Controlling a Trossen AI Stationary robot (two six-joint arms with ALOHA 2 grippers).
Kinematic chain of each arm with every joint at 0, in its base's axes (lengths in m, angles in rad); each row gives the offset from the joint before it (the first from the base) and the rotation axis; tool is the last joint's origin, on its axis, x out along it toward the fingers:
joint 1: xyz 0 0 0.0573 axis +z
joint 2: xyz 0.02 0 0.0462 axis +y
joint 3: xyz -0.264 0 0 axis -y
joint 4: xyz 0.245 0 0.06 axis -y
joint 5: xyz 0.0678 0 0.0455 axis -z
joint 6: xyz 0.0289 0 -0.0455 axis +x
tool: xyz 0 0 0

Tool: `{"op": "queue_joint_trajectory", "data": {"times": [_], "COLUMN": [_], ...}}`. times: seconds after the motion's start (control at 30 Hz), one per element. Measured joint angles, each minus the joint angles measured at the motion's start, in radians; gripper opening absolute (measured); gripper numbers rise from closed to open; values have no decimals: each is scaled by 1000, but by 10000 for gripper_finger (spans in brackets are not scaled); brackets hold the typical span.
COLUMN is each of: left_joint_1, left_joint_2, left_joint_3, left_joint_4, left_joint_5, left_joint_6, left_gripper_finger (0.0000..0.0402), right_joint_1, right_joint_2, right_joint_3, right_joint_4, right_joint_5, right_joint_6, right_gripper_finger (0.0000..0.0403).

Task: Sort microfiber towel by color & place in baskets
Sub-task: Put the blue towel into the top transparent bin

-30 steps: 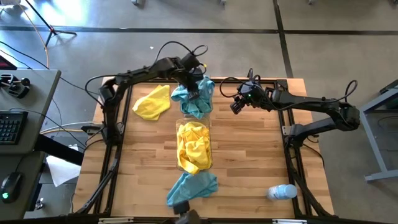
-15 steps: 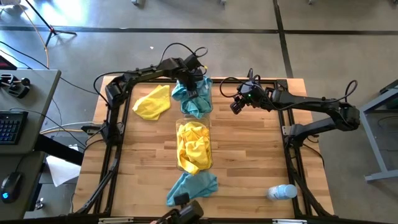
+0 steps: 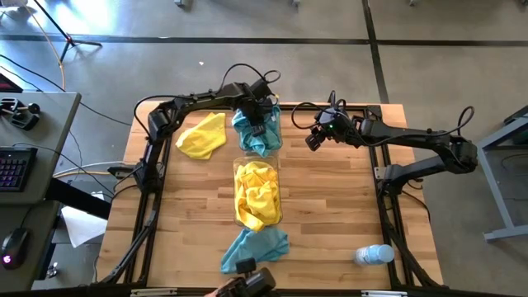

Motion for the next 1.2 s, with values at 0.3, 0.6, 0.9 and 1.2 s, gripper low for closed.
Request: {"op": "queue_joint_trajectory", "data": {"times": [0.3,0.6,0.9,1.2], "left_joint_1": [-2,-19,-35,10], "left_joint_2": [-14,-133,-249,-280], "left_joint_3": [-1,-4,-3,-39], "left_joint_4": [-8,-18,-75,-254], "left_joint_5": [12,10,-75,-225], "left_joint_6": [-49,-58,-74,-16], "left_gripper_finger": [112,131,131,131], "right_joint_1": [-19,-47,-72,-72], "right_joint_2": [0,0,0,0], "right_joint_3": [0,0,0,0], "right_joint_4": [0,0,0,1], "right_joint_5": [1,0,1,1], "right_joint_6": [7,-1,1,4], "right_gripper_finger": [156,156,156,156]}}
